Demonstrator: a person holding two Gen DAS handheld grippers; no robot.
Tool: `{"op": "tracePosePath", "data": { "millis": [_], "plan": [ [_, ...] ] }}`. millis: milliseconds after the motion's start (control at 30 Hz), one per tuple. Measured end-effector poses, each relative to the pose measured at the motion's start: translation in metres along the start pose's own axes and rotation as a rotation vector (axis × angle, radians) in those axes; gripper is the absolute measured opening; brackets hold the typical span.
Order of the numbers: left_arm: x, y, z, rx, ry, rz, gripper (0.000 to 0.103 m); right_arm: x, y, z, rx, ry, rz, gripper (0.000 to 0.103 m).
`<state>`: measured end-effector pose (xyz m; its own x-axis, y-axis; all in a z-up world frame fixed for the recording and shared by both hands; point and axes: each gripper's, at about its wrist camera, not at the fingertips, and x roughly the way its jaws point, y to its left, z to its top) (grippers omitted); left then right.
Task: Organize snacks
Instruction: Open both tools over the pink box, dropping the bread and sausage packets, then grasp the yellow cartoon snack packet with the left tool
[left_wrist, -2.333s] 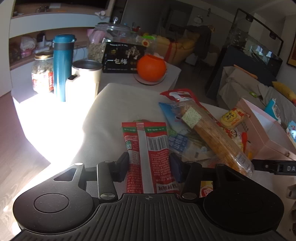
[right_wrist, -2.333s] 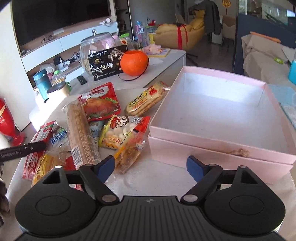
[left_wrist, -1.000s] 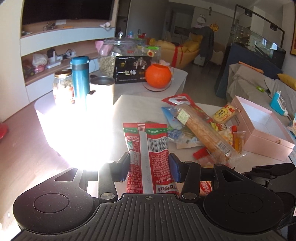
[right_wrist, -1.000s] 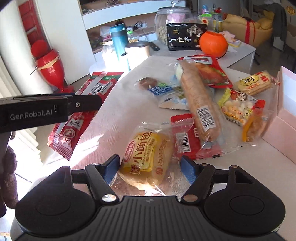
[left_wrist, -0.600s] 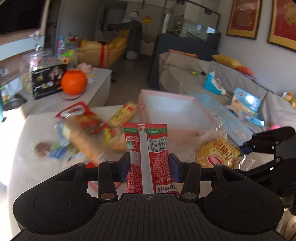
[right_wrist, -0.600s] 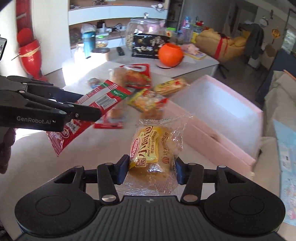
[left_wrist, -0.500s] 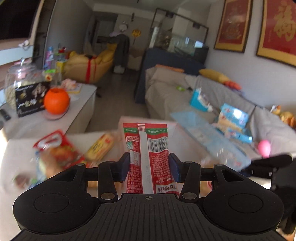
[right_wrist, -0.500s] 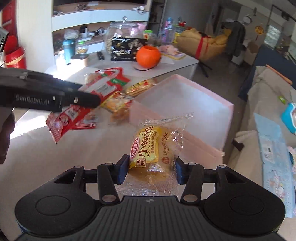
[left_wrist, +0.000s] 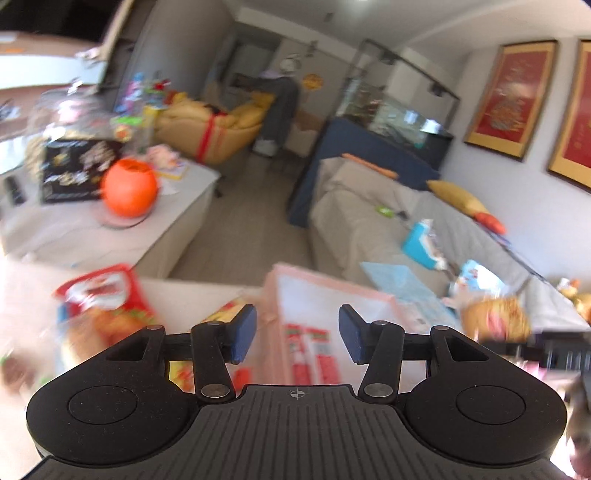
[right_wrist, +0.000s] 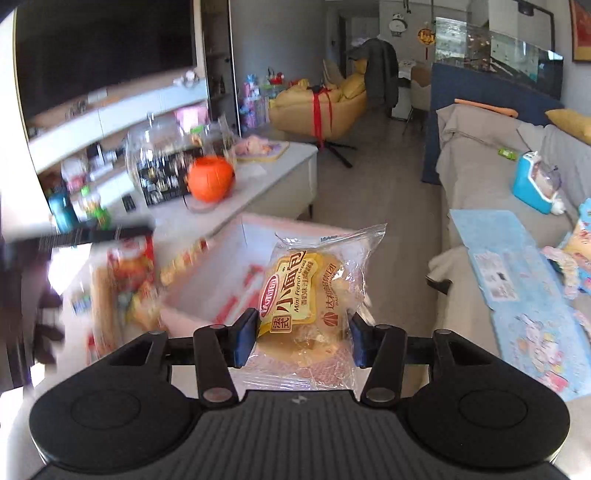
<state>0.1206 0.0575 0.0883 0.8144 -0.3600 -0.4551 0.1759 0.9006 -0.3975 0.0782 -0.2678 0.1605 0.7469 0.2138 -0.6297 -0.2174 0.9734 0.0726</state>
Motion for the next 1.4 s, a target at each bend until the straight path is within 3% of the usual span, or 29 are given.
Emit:
{"op": "tracePosePath", "data": {
  "millis": [67,133,200,300,467,633,767,833,933,967,1000,1067,1233,1400],
  "plan": [
    [-0.008,0.012,-0.014,-0.021,0.038,0.083,0.054,0.020,0.005,0.022,0.008,-0.016,-0.003,0.055],
    [-0.019,0.021,-0.031,-0.008,0.063,0.103,0.054,0.039,0.013,0.034,0.000,-0.010,-0.061,0.061],
    [-0.033,0.028,-0.051,0.002,0.075,0.089,0.054,0.055,0.025,0.037,-0.013,0.011,-0.058,0.061],
    [-0.041,0.033,-0.076,-0.017,0.077,0.077,0.054,0.074,0.051,0.031,-0.017,0.054,0.029,0.061],
    [-0.045,0.031,-0.093,-0.015,0.053,0.032,0.052,0.121,0.113,0.037,-0.083,0.155,0.090,0.066],
    [-0.040,0.039,-0.098,-0.046,0.136,-0.091,0.050,0.181,0.165,0.060,-0.190,0.183,-0.009,0.067],
    [-0.039,0.047,-0.099,-0.042,0.167,-0.056,0.042,0.226,0.186,0.072,-0.212,0.182,-0.064,0.067],
    [-0.042,0.055,-0.097,-0.064,0.166,-0.025,0.033,0.244,0.196,0.070,-0.255,0.214,-0.073,0.061],
    [-0.046,0.069,-0.095,-0.083,0.148,0.080,0.033,0.263,0.203,0.062,-0.285,0.314,-0.073,0.042],
    [-0.049,0.072,-0.093,-0.080,0.132,0.122,0.033,0.266,0.202,0.059,-0.269,0.362,-0.050,0.031],
    [-0.051,0.076,-0.091,-0.086,0.121,0.157,0.033,0.265,0.199,0.054,-0.246,0.393,-0.031,0.029],
    [-0.057,0.085,-0.087,-0.120,0.094,0.201,0.033,0.254,0.199,0.047,-0.235,0.408,-0.011,0.029],
    [-0.068,0.100,-0.081,-0.199,0.046,0.239,0.033,0.216,0.205,0.025,-0.229,0.463,0.129,0.029],
    [-0.071,0.098,-0.077,-0.197,0.039,0.250,0.033,0.178,0.194,0.004,-0.216,0.468,0.206,0.026]
  ]
}}
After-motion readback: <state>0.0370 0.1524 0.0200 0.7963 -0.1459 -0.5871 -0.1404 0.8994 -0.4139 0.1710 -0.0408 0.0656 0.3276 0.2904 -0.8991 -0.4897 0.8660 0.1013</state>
